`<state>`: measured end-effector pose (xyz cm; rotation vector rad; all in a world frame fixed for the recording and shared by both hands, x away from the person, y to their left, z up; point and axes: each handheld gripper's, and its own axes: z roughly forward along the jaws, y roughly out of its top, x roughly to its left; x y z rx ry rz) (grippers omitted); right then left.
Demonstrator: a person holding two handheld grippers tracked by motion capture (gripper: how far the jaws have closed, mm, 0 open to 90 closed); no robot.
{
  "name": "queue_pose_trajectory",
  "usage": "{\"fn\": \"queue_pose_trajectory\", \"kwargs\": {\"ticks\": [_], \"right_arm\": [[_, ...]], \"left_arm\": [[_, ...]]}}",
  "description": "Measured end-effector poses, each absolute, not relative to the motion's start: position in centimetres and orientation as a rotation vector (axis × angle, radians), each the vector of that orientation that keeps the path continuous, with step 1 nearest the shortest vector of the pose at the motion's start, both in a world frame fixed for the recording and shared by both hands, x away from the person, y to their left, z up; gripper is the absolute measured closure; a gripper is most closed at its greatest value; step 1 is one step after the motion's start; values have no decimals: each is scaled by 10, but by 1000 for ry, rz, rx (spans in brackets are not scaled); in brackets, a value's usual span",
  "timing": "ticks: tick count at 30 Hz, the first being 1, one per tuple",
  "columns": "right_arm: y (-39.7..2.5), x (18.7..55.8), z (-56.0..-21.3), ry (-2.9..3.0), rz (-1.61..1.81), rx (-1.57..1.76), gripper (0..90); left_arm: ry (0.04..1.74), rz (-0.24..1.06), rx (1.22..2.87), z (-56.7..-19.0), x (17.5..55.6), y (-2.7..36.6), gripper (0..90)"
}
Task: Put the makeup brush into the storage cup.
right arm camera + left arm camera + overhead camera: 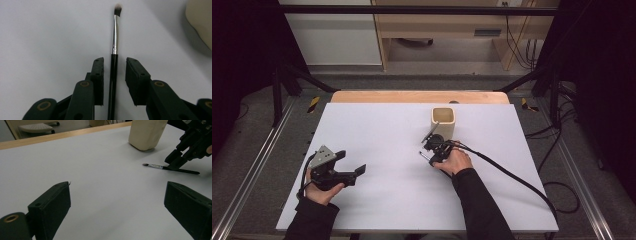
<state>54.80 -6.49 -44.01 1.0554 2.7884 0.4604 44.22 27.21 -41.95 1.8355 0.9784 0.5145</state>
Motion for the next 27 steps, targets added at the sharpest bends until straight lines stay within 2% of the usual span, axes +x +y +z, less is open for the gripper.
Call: {"fn": "queue_pose_trajectory", "kwargs": {"ticks": [17,27], "right_arm": [[-62,551,-447,2811,422,1110,832],[-62,551,-448,2804,430,1073,840]], "left_arm": [[975,514,1848,-420,443,272,65],[978,510,1841,-421,443,271,65]]}}
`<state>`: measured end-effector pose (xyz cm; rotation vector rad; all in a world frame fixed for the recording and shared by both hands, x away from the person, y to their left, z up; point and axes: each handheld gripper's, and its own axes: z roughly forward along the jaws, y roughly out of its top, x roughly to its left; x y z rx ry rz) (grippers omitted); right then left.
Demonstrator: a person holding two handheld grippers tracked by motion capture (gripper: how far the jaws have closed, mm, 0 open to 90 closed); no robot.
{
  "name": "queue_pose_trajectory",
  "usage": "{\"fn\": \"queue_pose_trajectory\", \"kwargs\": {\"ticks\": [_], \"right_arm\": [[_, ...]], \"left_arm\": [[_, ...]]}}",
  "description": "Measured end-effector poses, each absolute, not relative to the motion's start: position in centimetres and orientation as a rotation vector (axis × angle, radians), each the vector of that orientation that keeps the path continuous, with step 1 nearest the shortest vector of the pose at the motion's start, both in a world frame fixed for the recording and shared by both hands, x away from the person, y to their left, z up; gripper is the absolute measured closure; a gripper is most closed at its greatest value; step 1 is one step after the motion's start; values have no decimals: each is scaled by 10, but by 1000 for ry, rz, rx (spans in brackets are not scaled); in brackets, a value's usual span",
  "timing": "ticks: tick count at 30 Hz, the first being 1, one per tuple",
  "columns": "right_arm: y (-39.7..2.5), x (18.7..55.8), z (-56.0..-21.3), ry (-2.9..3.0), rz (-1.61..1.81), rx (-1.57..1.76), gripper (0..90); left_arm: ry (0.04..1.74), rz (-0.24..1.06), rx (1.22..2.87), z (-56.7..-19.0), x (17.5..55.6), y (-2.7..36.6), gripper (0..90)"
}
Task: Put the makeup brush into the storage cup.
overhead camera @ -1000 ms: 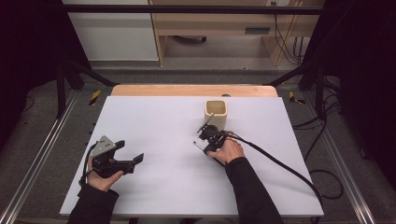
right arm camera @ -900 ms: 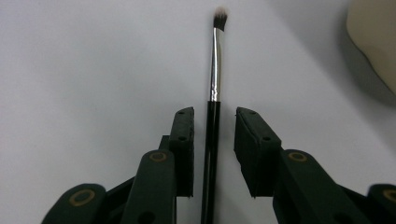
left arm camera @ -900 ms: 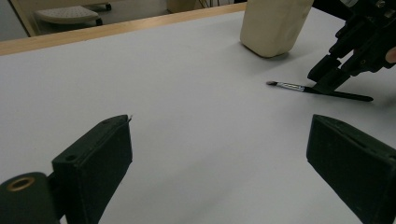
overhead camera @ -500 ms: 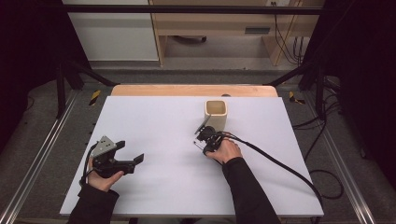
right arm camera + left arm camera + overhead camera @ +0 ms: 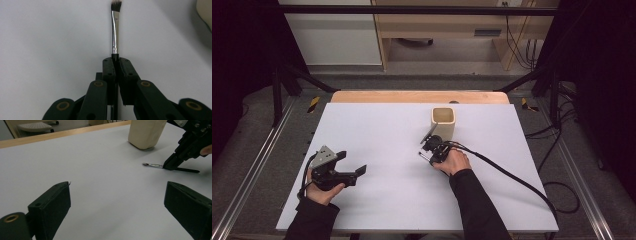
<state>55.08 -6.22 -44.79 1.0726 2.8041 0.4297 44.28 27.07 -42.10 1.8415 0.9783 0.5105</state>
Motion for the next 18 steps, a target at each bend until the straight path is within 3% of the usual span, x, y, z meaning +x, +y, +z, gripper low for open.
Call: {"fn": "queue_pose_trajectory", "kwargs": {"ticks": [18], "right_arm": [[-68,538,-424,2739,574,1059,840]], "left_arm": [[968,508,1834,-421,442,271,63]]}}
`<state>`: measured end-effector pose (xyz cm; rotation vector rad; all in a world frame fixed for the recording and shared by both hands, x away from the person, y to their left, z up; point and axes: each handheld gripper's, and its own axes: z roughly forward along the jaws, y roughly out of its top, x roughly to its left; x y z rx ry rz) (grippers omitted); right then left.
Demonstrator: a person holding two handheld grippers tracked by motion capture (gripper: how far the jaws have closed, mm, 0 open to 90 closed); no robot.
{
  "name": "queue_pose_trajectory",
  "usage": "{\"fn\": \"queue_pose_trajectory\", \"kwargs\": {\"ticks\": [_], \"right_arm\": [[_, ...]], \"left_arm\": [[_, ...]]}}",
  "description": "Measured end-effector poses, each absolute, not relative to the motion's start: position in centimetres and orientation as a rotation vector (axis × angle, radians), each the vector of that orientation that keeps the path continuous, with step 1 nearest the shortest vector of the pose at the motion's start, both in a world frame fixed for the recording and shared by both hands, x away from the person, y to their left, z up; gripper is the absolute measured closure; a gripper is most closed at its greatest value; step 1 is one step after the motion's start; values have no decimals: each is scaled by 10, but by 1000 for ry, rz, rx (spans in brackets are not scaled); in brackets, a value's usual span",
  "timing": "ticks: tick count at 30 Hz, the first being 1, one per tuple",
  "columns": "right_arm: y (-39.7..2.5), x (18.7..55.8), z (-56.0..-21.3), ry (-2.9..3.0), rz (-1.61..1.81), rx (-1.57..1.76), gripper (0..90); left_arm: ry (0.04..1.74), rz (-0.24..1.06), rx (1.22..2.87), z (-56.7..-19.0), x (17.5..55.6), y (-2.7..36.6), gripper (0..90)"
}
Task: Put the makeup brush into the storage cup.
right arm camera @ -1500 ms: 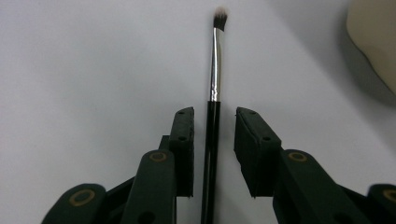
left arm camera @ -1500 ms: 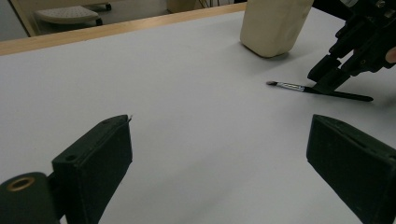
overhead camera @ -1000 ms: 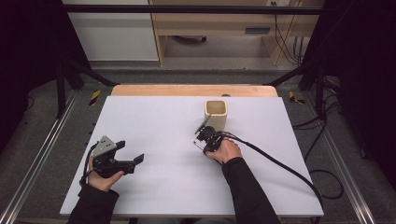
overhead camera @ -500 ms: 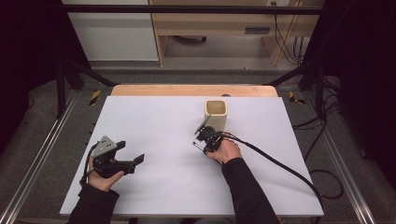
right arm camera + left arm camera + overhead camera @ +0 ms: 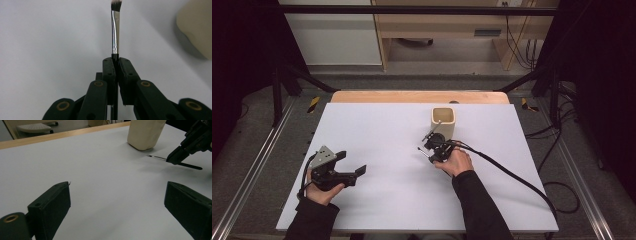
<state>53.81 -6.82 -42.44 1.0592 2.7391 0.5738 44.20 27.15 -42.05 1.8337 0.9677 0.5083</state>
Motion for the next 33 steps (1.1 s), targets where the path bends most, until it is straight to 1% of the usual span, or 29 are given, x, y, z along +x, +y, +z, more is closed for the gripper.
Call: {"fn": "queue_pose_trajectory", "kwargs": {"ticks": [5,12,21,33], "right_arm": [[-72,534,-416,2709,642,1055,840],[-82,524,-396,2631,828,1072,840],[-94,517,-382,2560,963,1088,840],[-121,505,-365,2393,1178,1085,840]], "left_arm": [[964,508,1830,-420,441,272,61],[957,512,1831,-420,441,272,59],[958,515,1818,-420,440,272,58],[954,529,1821,-420,440,273,56]]}}
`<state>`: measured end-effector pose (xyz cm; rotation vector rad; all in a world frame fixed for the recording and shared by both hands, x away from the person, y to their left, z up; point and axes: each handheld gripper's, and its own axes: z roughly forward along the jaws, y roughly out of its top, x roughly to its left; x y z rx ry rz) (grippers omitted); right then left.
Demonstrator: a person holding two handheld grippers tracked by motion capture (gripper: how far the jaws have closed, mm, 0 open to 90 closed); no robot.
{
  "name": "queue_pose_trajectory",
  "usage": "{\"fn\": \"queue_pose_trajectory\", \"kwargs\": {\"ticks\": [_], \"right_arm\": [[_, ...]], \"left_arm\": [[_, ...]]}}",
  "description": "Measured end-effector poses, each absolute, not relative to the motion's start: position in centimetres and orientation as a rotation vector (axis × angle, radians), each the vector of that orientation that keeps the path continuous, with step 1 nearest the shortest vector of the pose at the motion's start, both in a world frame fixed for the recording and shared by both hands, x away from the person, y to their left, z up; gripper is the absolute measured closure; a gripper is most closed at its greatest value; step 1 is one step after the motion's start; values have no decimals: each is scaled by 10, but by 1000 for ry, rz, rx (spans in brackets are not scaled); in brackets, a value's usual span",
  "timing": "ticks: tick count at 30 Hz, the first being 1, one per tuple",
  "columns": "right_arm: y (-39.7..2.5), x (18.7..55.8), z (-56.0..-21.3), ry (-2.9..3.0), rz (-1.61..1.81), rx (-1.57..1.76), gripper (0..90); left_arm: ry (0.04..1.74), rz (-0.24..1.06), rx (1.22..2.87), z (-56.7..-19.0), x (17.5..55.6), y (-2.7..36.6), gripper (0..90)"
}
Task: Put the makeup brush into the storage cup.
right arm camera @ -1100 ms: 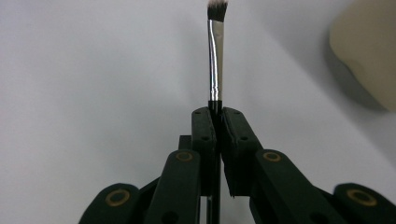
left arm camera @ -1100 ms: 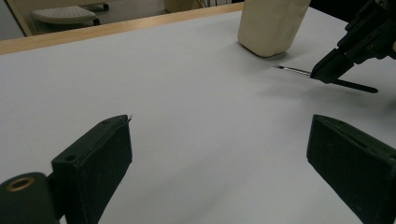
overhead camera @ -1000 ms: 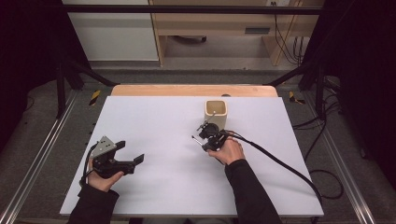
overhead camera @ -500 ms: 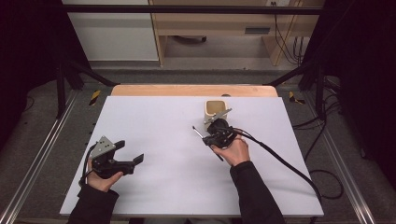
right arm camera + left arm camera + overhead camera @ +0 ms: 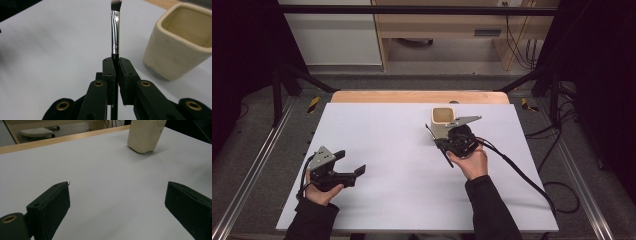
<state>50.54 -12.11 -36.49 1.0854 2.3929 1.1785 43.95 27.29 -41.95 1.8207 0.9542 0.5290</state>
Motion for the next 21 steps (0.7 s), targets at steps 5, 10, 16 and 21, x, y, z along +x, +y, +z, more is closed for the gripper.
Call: {"fn": "queue_pose_trajectory", "kwargs": {"ticks": [5,10,16,21], "right_arm": [[-128,503,-361,2333,1246,1094,840],[-134,501,-353,2251,1303,1091,840],[-138,499,-346,2145,1371,1107,840],[-143,498,-342,2049,1415,1121,840]], "left_arm": [[956,529,1813,-420,439,273,56],[956,529,1813,-420,439,273,56],[953,534,1813,-419,438,274,56],[954,535,1814,-419,438,274,56]]}}
